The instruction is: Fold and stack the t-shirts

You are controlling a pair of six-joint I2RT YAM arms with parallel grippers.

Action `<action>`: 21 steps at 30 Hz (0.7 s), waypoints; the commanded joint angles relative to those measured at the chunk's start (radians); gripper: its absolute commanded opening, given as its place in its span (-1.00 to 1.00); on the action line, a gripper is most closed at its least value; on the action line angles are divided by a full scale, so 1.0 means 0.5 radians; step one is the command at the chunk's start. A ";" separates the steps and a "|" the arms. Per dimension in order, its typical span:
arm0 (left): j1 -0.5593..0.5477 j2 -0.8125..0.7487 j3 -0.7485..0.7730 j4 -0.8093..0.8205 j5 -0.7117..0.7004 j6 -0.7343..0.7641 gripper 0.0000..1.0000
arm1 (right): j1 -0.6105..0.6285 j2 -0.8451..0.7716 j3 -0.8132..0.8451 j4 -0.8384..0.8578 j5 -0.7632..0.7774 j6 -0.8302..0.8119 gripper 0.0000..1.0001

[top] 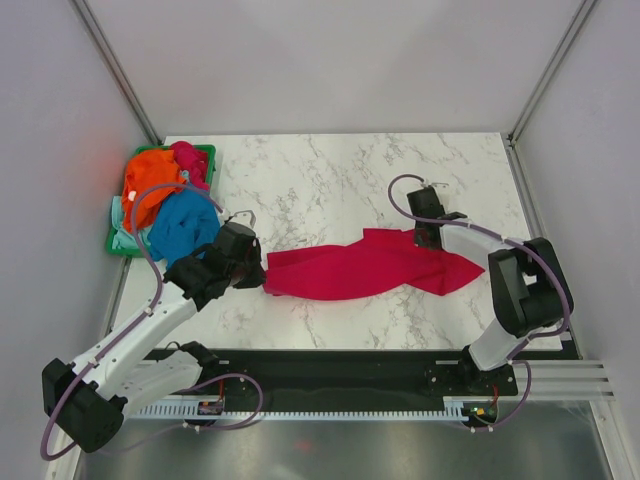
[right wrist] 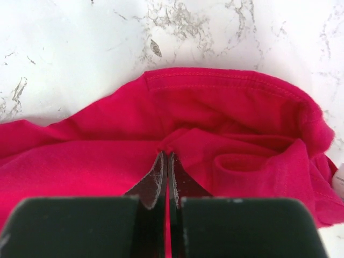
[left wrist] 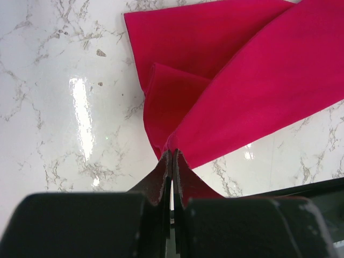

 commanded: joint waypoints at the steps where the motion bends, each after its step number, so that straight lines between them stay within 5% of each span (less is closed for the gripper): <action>1: 0.004 -0.019 -0.013 0.019 -0.017 0.033 -0.96 | -0.008 -0.131 0.039 -0.057 0.064 -0.018 -1.00; 9: 0.004 -0.145 0.284 -0.101 0.008 0.115 -0.96 | -0.035 -0.692 0.505 -0.502 0.162 -0.122 -1.00; 21: 0.004 -0.124 1.429 -0.349 -0.434 0.517 -0.96 | -0.032 -1.312 1.349 -0.957 0.322 -0.165 -1.00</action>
